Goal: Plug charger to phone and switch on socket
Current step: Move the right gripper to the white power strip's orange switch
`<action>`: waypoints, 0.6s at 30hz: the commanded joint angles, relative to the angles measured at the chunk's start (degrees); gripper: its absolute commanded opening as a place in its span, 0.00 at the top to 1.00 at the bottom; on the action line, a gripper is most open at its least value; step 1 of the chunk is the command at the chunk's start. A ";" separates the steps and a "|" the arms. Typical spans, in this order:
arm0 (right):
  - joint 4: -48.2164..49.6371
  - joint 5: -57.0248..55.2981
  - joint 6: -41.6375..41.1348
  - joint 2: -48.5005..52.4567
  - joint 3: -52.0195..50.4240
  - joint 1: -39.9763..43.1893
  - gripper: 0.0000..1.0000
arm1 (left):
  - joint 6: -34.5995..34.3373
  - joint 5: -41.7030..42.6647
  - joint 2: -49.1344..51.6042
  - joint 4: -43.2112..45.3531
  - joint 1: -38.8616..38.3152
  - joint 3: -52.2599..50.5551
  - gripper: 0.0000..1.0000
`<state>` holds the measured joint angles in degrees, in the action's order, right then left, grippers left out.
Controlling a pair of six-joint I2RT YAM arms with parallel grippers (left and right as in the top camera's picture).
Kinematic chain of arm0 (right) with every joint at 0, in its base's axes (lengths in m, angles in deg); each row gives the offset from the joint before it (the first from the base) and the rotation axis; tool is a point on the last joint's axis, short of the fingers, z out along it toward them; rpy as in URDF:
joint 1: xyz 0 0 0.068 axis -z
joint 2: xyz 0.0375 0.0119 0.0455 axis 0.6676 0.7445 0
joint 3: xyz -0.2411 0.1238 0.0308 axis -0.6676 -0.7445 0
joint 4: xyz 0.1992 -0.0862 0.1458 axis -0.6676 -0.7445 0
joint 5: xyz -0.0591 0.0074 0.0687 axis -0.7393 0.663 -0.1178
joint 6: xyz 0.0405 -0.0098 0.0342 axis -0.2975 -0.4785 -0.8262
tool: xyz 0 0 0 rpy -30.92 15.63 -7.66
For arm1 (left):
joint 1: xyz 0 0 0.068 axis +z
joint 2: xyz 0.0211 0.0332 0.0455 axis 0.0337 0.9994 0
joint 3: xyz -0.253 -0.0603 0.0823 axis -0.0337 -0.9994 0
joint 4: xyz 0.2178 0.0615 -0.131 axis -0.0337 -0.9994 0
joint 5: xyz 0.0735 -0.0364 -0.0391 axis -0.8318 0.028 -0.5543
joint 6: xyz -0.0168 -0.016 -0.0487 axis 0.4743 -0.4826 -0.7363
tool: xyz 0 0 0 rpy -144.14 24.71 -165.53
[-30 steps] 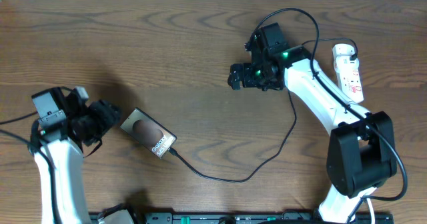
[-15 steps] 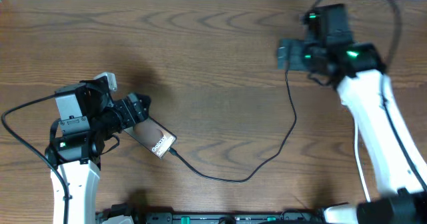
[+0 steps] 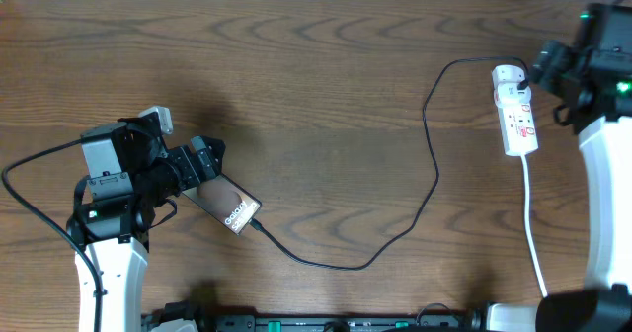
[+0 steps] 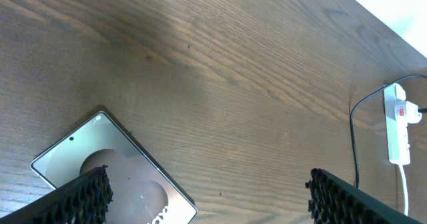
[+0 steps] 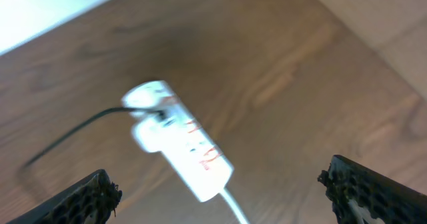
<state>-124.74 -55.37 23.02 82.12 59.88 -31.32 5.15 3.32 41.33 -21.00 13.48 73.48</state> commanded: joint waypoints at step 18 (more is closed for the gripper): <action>7.17 46.27 31.23 24.55 0.68 14.36 0.01 | 0.94 -0.70 0.04 -0.24 -0.11 0.57 0.07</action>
<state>-118.18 -13.45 50.62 105.09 59.88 -16.78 5.15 3.32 41.33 -21.26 13.48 73.48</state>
